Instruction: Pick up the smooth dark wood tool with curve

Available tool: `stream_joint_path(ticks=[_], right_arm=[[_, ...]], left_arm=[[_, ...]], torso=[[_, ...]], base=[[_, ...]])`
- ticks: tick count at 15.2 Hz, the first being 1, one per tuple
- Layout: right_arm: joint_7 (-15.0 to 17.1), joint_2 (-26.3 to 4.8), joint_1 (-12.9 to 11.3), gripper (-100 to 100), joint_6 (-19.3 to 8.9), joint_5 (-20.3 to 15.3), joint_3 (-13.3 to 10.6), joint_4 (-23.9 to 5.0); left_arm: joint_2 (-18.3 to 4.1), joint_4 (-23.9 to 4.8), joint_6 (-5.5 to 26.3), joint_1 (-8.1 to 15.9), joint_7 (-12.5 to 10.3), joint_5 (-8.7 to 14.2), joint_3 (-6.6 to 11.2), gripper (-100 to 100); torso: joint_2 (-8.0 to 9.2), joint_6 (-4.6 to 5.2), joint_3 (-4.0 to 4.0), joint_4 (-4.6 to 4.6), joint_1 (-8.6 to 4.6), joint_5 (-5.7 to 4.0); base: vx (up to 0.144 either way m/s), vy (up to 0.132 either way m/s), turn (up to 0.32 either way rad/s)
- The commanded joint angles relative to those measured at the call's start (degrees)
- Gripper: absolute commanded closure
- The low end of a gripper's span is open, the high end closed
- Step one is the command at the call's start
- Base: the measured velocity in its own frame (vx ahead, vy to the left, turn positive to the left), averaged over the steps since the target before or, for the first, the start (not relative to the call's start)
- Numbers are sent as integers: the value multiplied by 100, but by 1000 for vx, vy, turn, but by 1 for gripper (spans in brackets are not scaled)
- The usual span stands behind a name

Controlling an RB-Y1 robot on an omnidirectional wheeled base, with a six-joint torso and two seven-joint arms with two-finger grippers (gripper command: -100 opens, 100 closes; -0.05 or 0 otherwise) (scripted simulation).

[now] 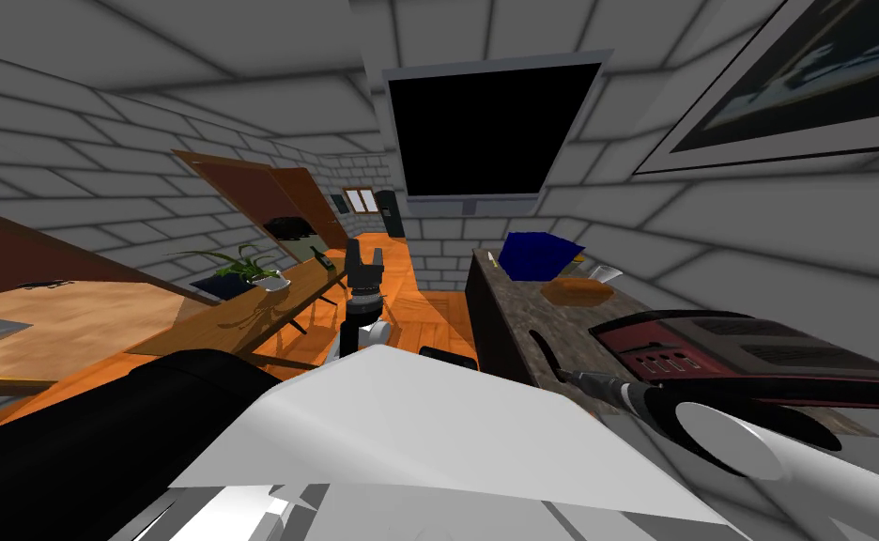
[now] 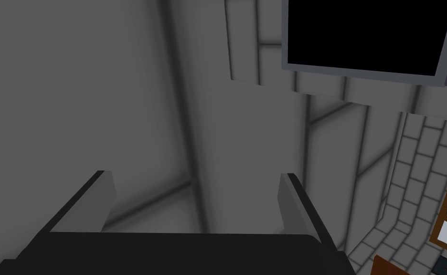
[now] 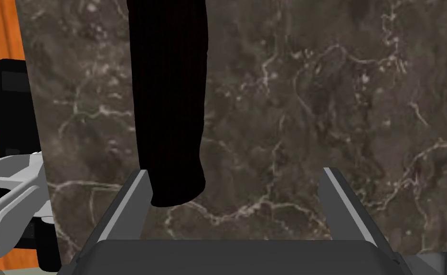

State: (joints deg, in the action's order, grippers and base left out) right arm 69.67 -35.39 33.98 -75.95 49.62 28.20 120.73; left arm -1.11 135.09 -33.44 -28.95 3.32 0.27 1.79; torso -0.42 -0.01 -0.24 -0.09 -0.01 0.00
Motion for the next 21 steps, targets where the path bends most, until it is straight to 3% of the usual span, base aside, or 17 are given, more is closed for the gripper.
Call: stream_joint_path(ticks=[1, 8, 13, 21], right_arm=[[155, -41, -3, -100, -286, 99, 30, 0], [452, -142, 29, -100, -973, 383, 125, -9], [806, -272, 70, -100, -1627, 732, 230, -16], [1083, -393, 106, -100, -2323, 1015, 302, -16]], left_arm=[[0, 0, 0, 0, 0, 0, 0, 0], [0, 0, 0, 0, 0, 0, 0, 0], [0, 0, 0, 0, 0, 0, 0, 0], [0, 0, 0, 0, 0, 0, 0, 0]], torso=[[0, 0, 0, 0, 0, 0], [-7, 0, -4, -2, 0, 0], [-5, 0, -3, -2, 1, 0], [5, 0, 2, 1, 1, 0]], base=[[118, 1, 12], [102, 1, 10], [102, 3, 15], [83, 2, 14]])
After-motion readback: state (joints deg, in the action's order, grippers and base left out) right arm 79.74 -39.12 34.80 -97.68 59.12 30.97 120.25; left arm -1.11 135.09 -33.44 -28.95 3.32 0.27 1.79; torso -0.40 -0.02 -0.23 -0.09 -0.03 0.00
